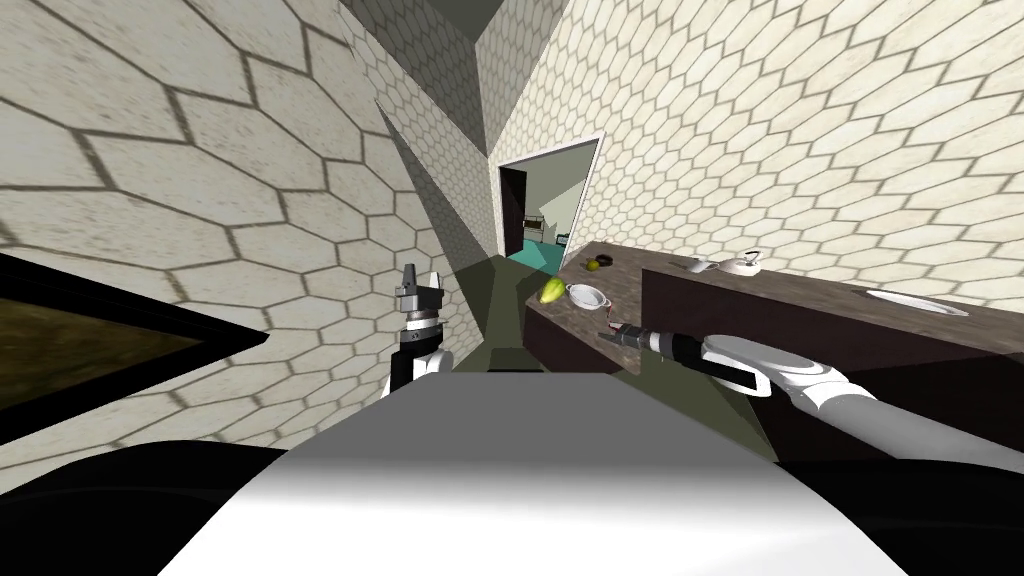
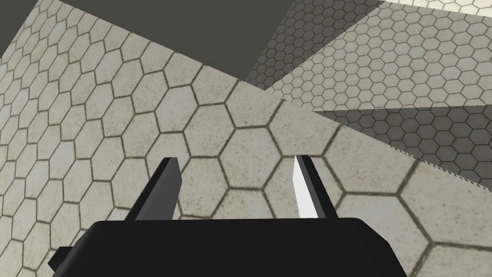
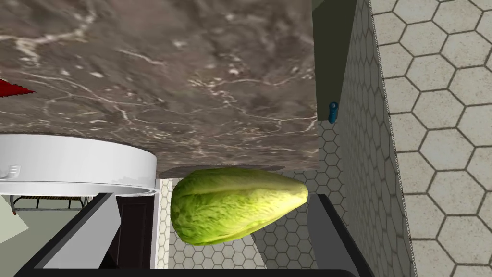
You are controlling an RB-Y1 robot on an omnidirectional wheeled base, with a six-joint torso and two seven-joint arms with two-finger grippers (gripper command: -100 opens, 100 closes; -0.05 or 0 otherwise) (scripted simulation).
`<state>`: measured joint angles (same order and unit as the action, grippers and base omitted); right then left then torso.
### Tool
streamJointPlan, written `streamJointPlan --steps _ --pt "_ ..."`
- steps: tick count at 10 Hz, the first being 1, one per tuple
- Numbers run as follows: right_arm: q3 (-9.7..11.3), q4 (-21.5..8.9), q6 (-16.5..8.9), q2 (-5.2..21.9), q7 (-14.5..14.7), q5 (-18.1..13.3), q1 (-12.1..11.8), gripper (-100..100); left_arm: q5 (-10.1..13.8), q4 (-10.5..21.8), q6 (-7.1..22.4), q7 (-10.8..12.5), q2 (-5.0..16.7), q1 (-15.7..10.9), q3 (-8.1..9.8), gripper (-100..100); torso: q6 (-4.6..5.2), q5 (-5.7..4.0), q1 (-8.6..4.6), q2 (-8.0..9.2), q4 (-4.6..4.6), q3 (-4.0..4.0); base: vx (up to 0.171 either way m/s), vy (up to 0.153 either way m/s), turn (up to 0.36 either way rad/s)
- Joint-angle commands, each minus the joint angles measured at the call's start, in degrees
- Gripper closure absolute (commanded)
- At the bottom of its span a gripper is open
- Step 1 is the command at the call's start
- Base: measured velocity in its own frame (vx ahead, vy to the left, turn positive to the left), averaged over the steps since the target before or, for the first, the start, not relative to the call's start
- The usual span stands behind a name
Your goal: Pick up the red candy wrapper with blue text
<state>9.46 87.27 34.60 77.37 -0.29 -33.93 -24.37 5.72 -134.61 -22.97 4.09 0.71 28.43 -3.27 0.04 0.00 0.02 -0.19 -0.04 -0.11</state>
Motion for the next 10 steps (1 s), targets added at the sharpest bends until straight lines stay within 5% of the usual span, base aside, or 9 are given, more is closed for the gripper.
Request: streamJointPlan --steps 1,10 --pt "0.7 -2.0 0.5 2.9 0.2 -0.6 -1.4 -100 0.0 0.0 0.0 0.0 0.0 0.0 0.0 0 0.0 0.0 0.0 0.0 0.0 0.0 0.07 0.002 0.118" --pt "6.9 -11.2 1.6 14.9 3.0 -4.4 -9.1 -100 0.0 0.0 0.0 0.0 0.0 0.0 0.0 0 -0.01 -0.01 0.0 -0.02 -0.01 -0.02 0.076 -0.004 0.133"
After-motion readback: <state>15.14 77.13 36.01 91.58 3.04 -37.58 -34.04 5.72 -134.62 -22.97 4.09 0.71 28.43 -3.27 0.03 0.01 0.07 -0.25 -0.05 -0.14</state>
